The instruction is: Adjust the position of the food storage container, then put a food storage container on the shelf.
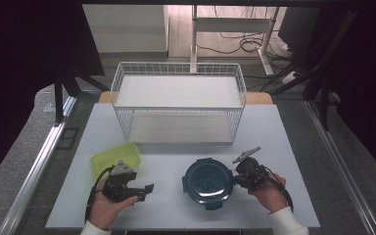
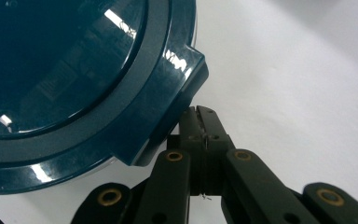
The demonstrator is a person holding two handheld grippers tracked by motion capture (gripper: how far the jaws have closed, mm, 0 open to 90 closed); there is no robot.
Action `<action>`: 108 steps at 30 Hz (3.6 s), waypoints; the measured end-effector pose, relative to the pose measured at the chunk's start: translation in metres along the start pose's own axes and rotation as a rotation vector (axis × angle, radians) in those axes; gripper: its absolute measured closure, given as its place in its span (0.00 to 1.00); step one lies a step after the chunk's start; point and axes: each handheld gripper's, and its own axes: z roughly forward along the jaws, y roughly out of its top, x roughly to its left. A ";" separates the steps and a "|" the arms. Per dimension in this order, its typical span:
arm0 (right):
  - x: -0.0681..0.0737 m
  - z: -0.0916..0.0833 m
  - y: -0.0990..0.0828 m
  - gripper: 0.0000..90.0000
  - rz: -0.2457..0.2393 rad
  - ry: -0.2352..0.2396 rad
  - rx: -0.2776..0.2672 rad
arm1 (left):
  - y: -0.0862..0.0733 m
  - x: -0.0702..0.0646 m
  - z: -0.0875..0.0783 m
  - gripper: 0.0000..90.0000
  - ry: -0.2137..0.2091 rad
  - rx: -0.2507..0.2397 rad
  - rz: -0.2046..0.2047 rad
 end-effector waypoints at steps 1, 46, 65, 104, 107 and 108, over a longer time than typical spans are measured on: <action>0.002 0.001 0.001 0.99 -0.003 0.004 -0.002 | 0.000 0.000 0.000 0.22 0.001 -0.001 0.002; 0.036 -0.011 -0.005 0.98 -0.008 0.050 -0.212 | 0.001 0.015 -0.016 0.22 0.022 -0.067 -0.048; 0.028 -0.020 -0.020 0.24 0.227 0.144 -0.455 | 0.005 0.011 -0.021 0.19 0.033 -0.081 -0.030; 0.037 0.020 -0.007 0.11 0.374 0.398 -0.361 | 0.012 -0.009 0.032 0.13 -0.309 0.002 -0.235; 0.040 0.025 -0.002 0.11 0.389 0.418 -0.348 | 0.014 -0.010 0.037 0.14 -0.319 0.016 -0.238; 0.041 0.027 -0.001 0.11 0.387 0.419 -0.343 | 0.014 -0.010 0.040 0.13 -0.325 0.023 -0.245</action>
